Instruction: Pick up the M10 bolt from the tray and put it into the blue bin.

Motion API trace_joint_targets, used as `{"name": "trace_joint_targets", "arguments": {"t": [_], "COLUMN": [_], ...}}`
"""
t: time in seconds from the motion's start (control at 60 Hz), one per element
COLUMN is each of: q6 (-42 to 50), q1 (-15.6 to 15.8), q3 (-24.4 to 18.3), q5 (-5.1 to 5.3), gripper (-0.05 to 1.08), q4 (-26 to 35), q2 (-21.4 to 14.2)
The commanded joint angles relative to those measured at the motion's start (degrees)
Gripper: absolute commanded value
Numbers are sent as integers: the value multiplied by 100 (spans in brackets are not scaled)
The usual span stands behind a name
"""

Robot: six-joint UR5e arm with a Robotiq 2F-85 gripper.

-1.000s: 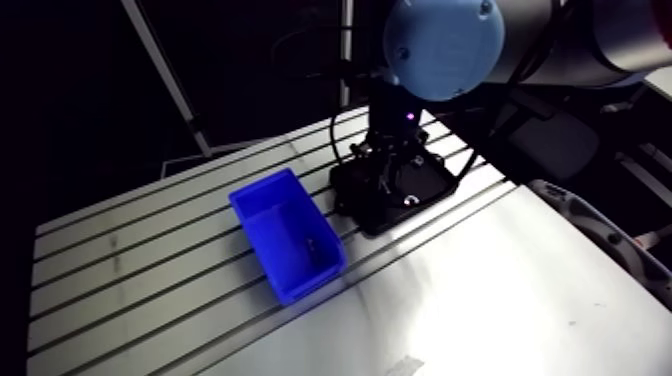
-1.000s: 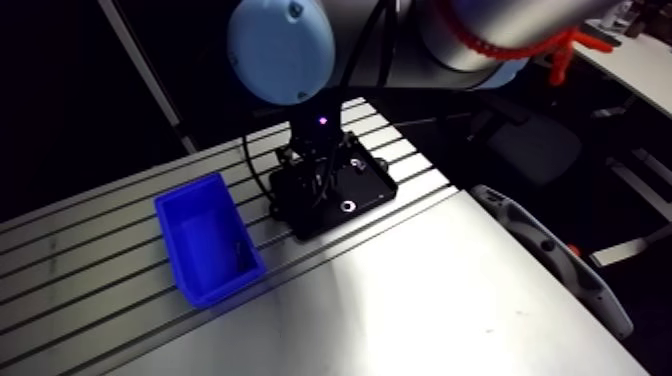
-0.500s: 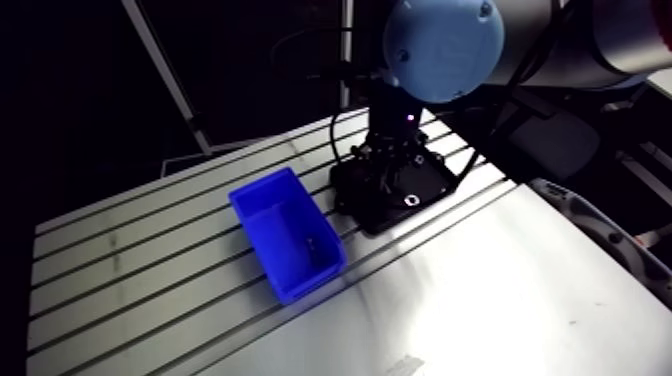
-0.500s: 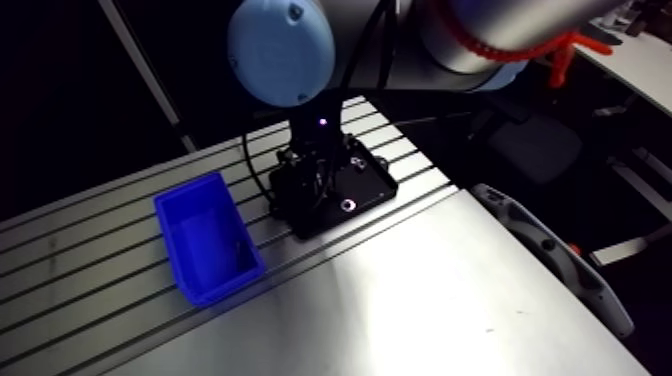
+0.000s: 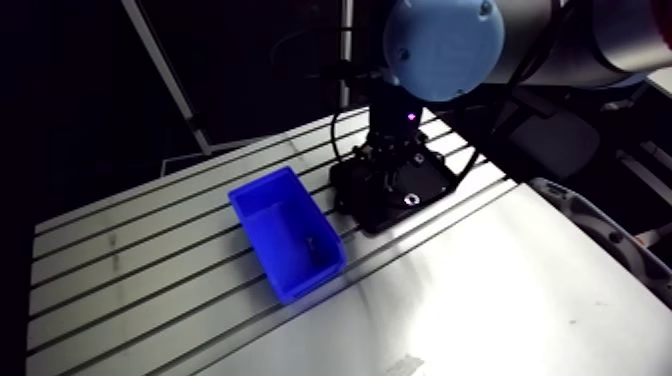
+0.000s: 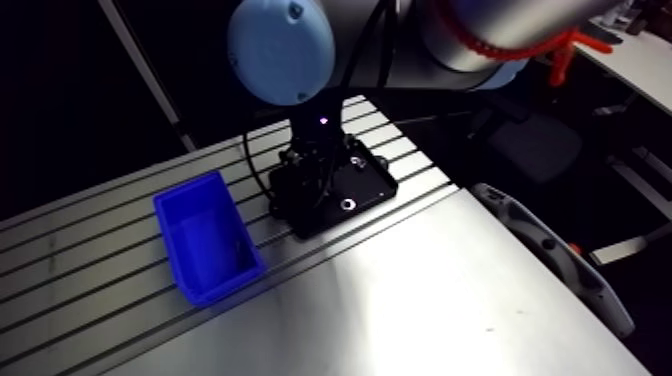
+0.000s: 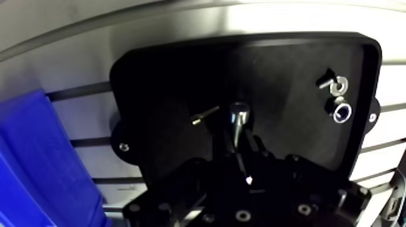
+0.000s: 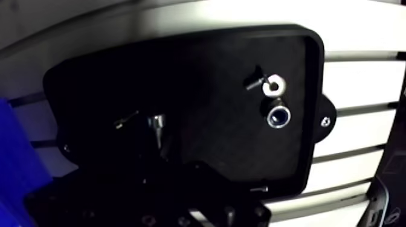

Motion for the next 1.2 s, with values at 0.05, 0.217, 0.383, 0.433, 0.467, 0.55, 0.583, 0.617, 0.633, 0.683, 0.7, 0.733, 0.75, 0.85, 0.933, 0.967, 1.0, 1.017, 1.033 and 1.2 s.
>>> {"name": "trace_joint_targets", "arguments": {"t": [0.05,0.217,0.383,0.433,0.467,0.55,0.583,0.617,0.633,0.683,0.7,0.733,0.75,0.85,0.933,0.967,1.0,1.017,1.033,1.2], "q6": [0,0,-34,-42,-44,-51,-53,-53,-53,-69,-69,-70,-78,-216,-477,-557,-637,-637,-708,-1212], "q1": [0,0,0,-8,-2,0,0,0,0,0,0,0,-8,-9,-17,-18,-25,-25,-34,-19], "q3": [3,12,-31,-32,-32,-40,-41,-41,-41,-33,-33,-32,-17,27,22,6,-4,-4,-28,-49], "q5": [-3,-3,-12,-12,-12,-20,-28,-52,-52,-128,-128,-164,-199,-223,-239,-255,-258,-258,-258,-249], "gripper": [91,95,101,102,102,104,105,105,105,105,105,105,105,105,105,105,105,105,105,105], "q4": [0,0,0,7,1,16,25,34,34,51,51,60,69,95,202,262,316,316,361,539], "q2": [1,-8,-50,-67,-92,-203,-231,-266,-266,-344,-344,-380,-422,-580,-679,-721,-773,-773,-803,-1052]}}
